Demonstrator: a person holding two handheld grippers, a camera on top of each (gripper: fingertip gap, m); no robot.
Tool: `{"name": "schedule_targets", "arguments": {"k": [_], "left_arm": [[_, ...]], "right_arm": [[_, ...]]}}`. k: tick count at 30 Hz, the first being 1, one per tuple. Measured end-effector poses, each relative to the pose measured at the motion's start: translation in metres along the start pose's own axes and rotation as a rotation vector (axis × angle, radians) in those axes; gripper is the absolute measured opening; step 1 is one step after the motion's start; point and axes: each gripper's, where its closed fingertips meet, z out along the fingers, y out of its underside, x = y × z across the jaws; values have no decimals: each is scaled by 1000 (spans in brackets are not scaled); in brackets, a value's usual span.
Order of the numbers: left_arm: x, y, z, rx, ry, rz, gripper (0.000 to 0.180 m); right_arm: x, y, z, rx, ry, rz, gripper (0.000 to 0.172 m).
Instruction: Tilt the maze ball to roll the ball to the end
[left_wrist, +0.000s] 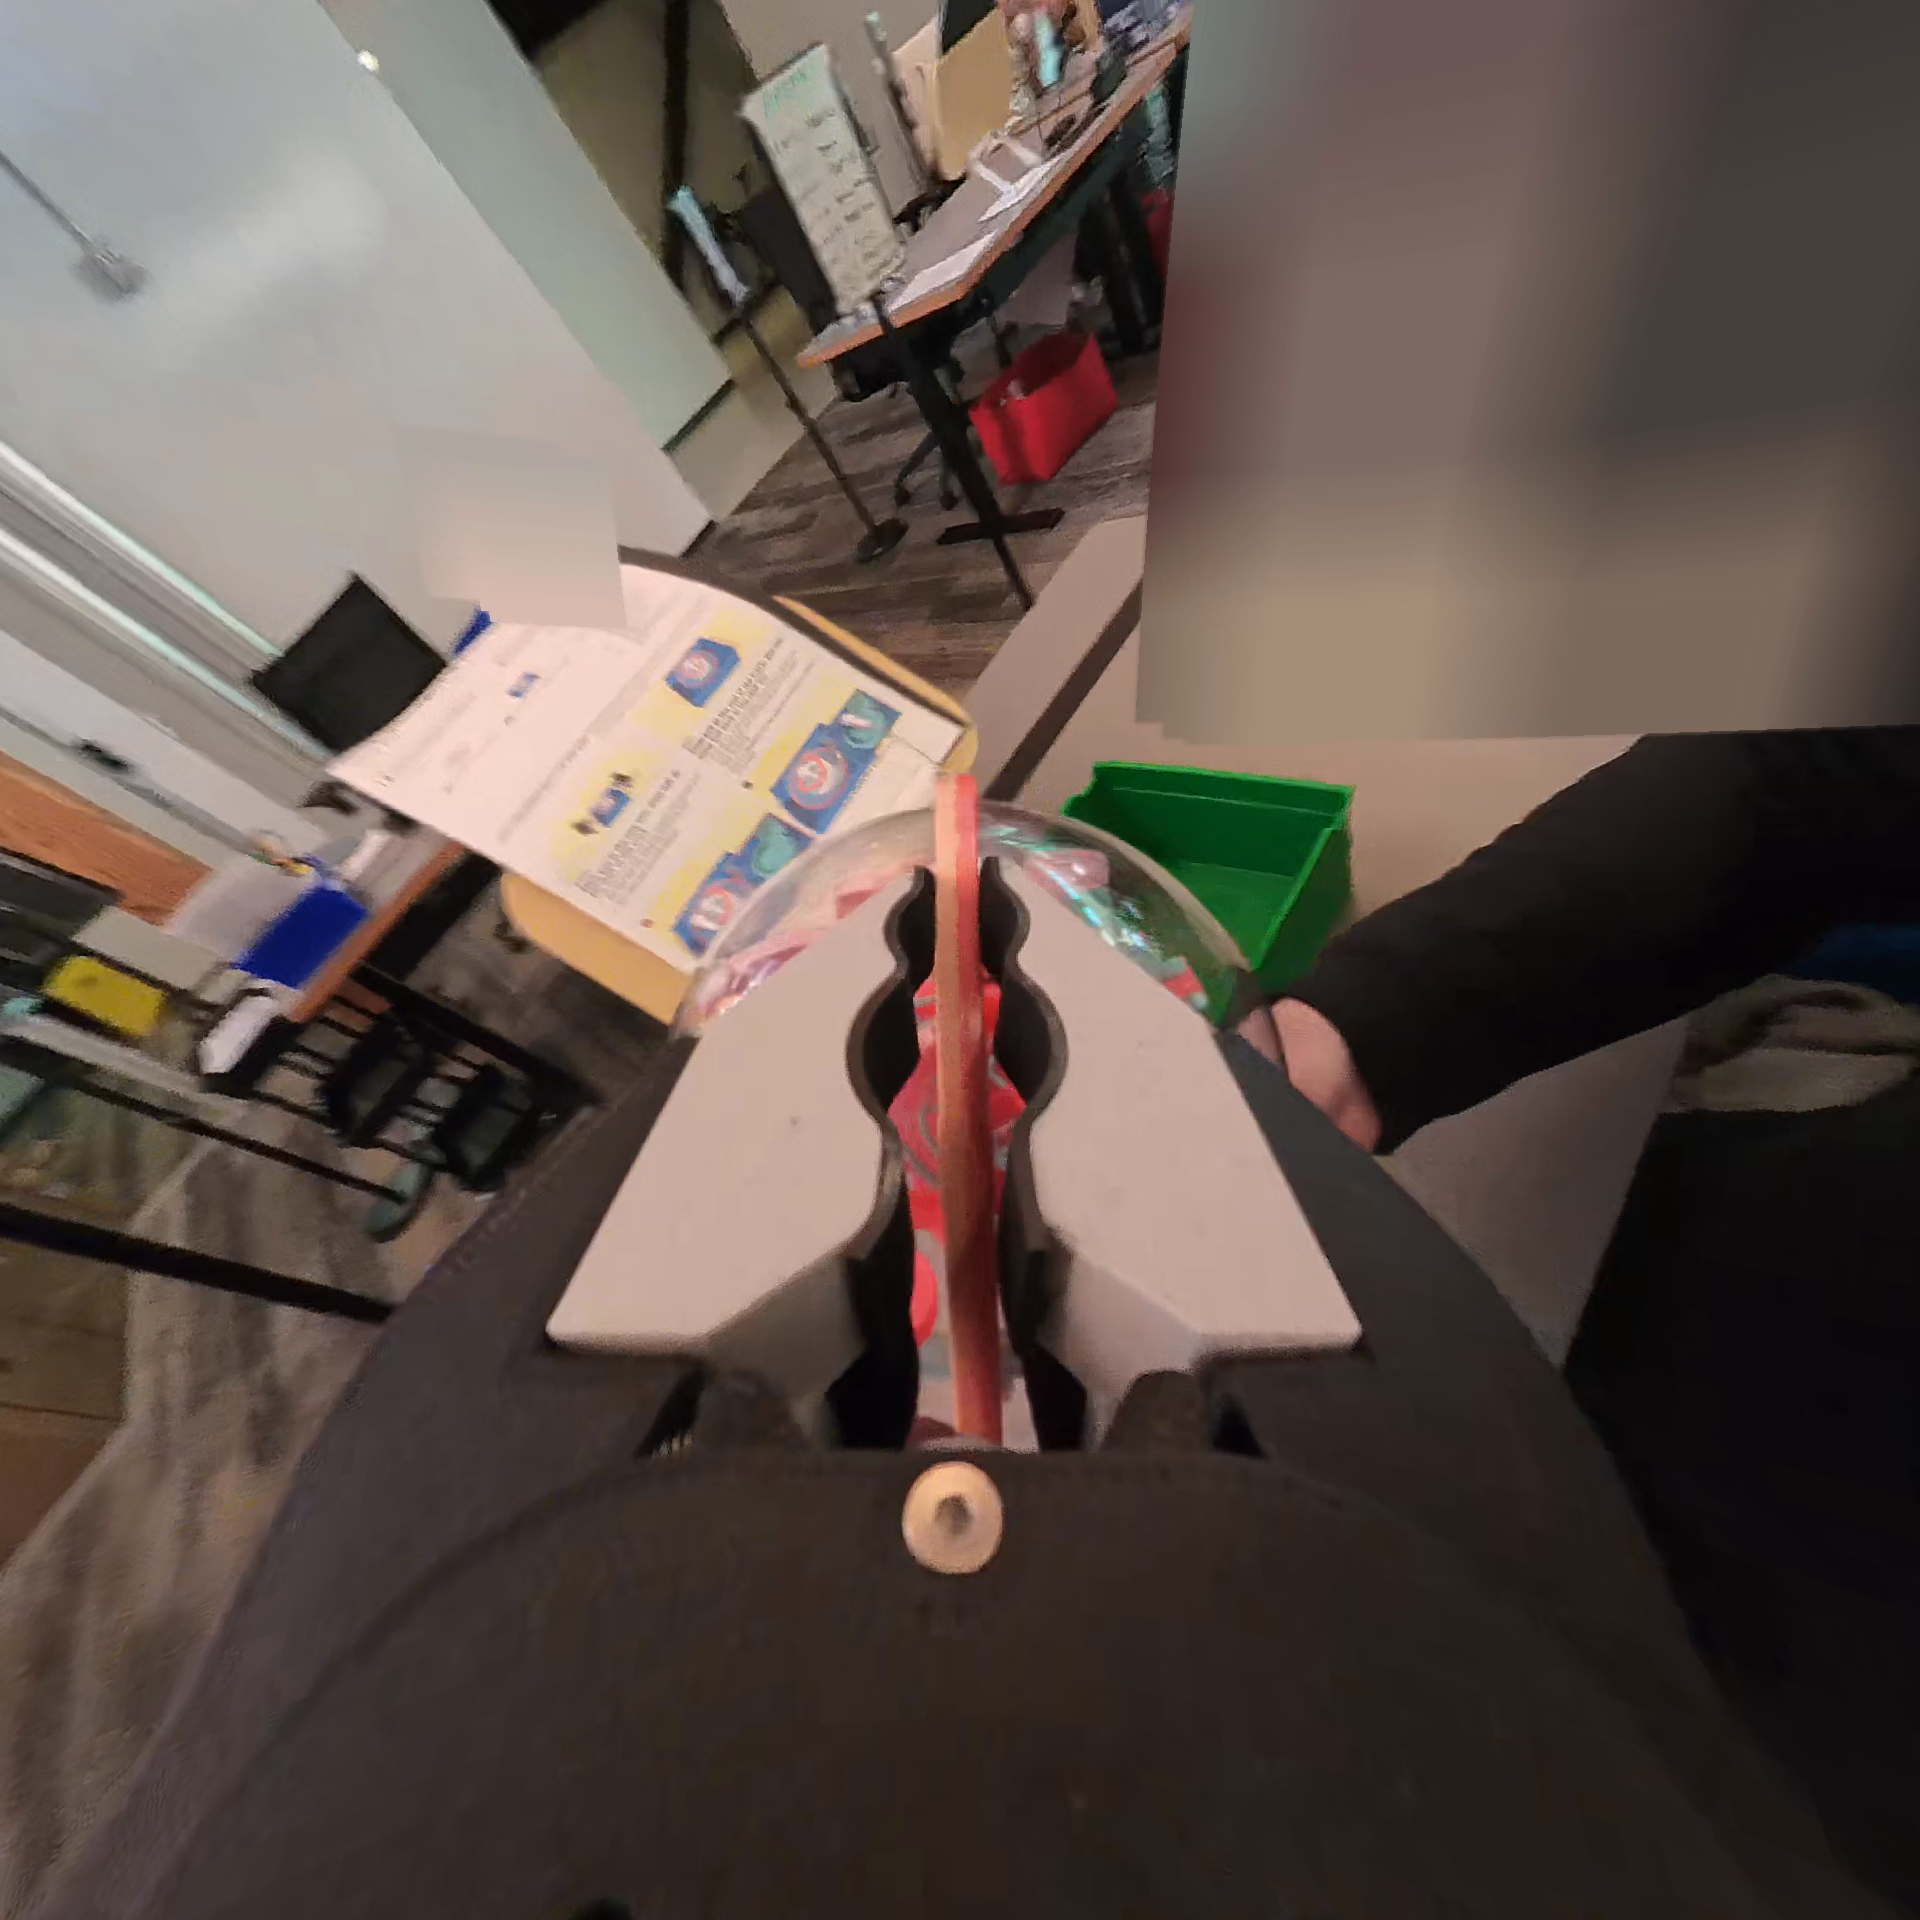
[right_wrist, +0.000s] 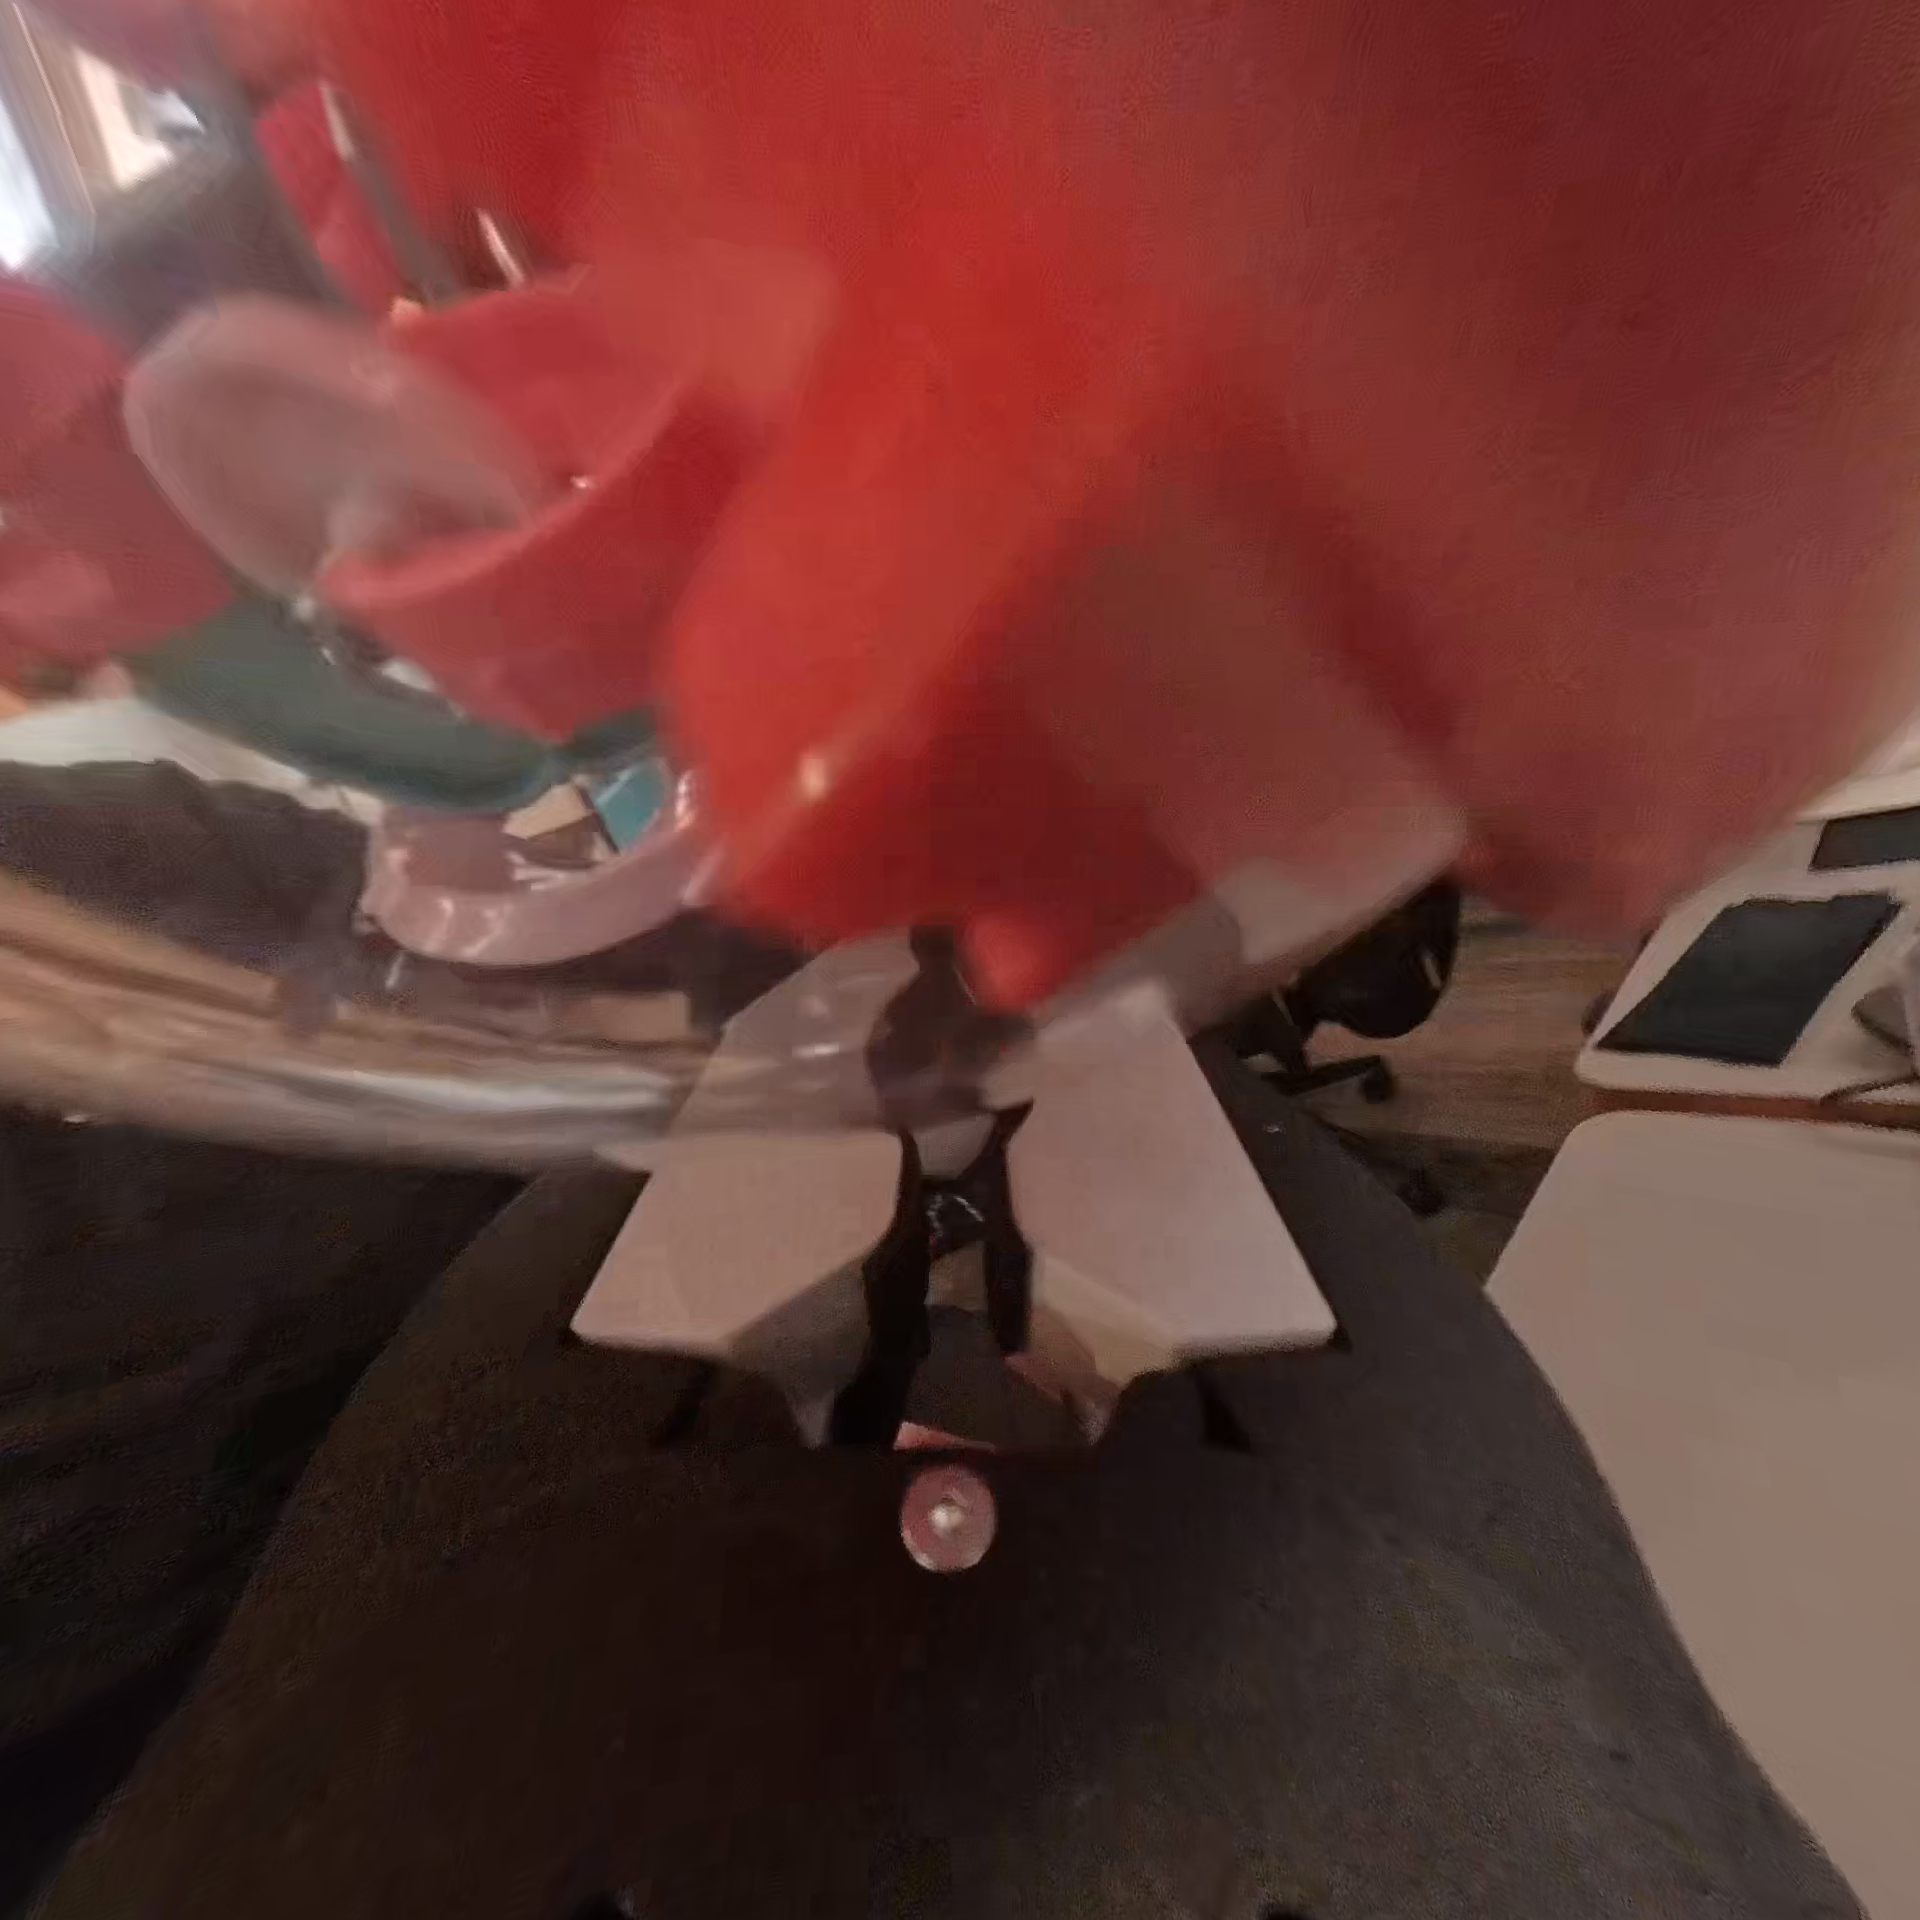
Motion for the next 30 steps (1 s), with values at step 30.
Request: {"name": "schedule_targets", "arguments": {"k": [30], "left_arm": [[-21, -102, -5, -56, -26, -139, 7]], "right_arm": [[-62, -111, -92, 516, -65, -470, 22]]}}
